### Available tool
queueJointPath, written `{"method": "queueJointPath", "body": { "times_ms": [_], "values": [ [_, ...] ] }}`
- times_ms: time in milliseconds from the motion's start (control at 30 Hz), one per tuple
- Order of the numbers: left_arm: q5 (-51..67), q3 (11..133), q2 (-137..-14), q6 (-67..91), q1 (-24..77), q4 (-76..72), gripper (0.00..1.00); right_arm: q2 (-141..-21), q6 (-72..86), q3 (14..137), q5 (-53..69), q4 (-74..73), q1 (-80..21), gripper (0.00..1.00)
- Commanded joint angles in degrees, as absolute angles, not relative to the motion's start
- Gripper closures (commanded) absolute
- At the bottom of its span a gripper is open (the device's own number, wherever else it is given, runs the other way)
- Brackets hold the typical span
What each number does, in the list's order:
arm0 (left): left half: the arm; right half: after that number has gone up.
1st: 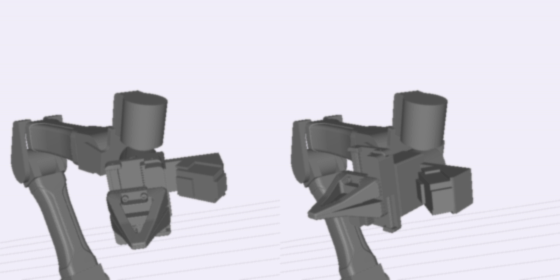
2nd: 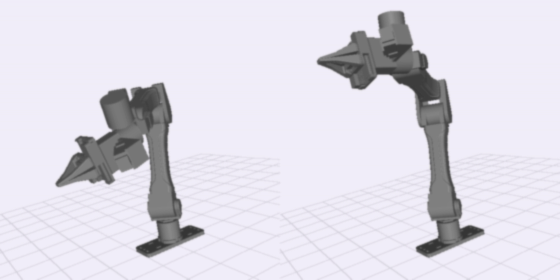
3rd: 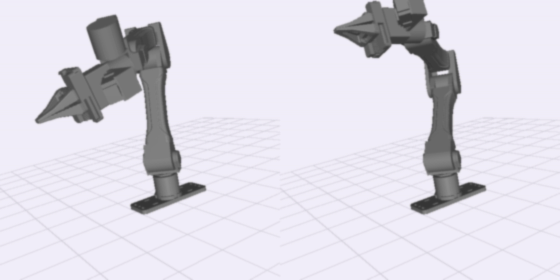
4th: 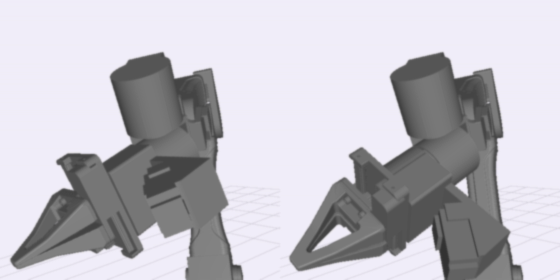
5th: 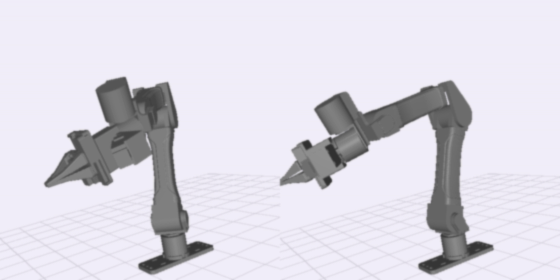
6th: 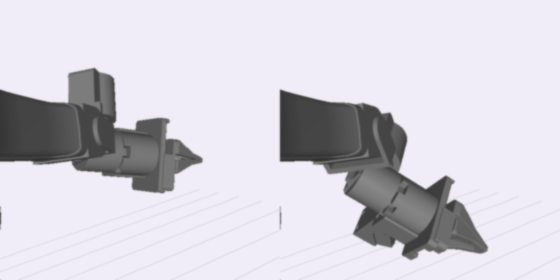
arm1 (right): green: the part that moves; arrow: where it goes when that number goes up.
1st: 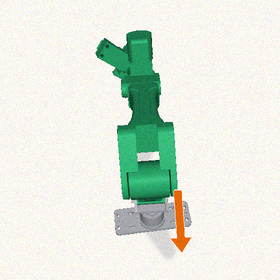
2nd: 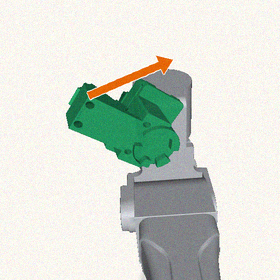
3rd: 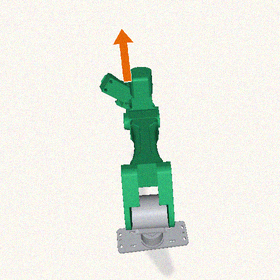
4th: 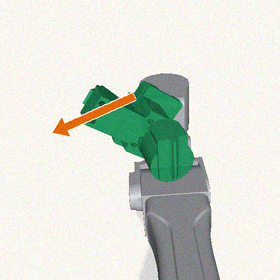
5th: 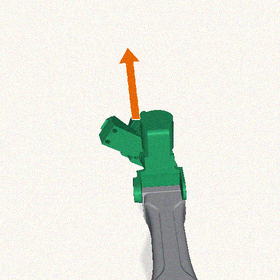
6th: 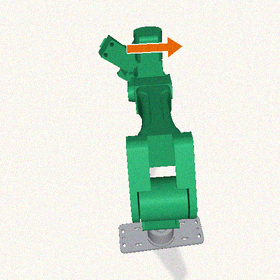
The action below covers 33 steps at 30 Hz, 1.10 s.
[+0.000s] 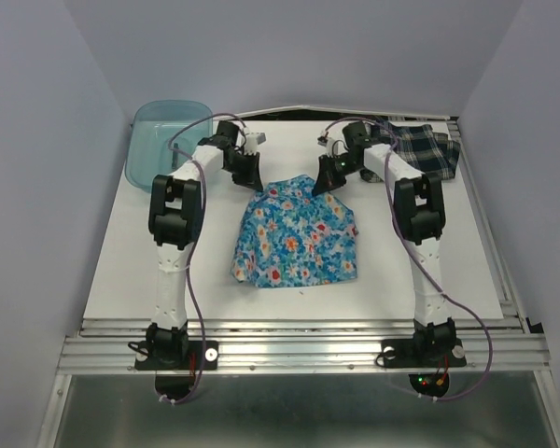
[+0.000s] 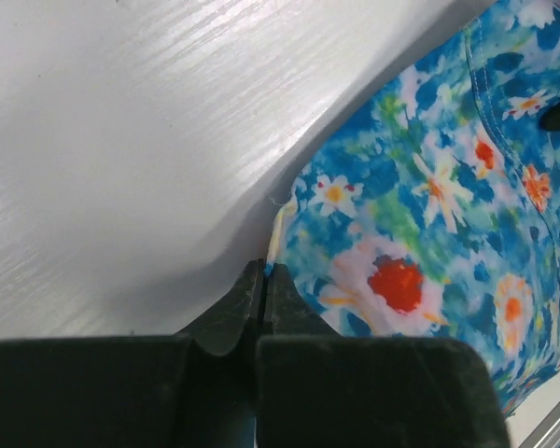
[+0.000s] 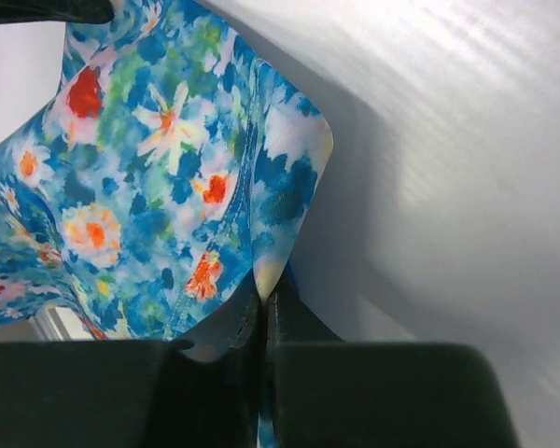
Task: Fold and stack the skirts
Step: Flatten the skirt out
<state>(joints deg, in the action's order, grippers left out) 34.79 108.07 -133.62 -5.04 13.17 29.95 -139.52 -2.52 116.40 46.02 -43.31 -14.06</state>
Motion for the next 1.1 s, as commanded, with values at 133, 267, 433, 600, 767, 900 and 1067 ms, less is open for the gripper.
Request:
{"method": "queueJointPath", "body": {
  "times_ms": [133,267,433,600,767,900,1067],
  "values": [
    [30.2,128.4,-130.1,-9.2,12.8,30.9,1.00,-133.2,-8.0,131.3,38.0,-40.6,-13.1,0.99],
    [28.4,131.5,-122.1,-15.6,13.0,29.5,1.00,-123.6,-12.6,128.2,32.4,-34.8,-13.1,0.99],
    [30.2,111.5,-106.2,-29.7,14.1,21.8,1.00,-107.3,-27.7,108.1,29.7,-25.6,-15.9,0.98],
    [26.4,77.6,-86.9,-44.9,20.5,14.5,1.00,-86.8,-46.1,72.3,22.2,-17.8,-25.4,0.84],
    [18.0,48.6,-73.6,-55.5,35.4,7.8,0.90,-77.4,-51.3,50.6,15.4,-15.3,-30.8,0.05],
    [14.1,39.1,-70.4,-54.0,41.4,5.8,0.67,-73.3,-46.5,48.1,9.1,-17.8,-30.8,0.01],
    [14.4,37.8,-64.9,-50.4,42.2,8.5,0.40,-68.8,-39.5,50.9,6.9,-22.8,-30.1,0.03]
  ]
}}
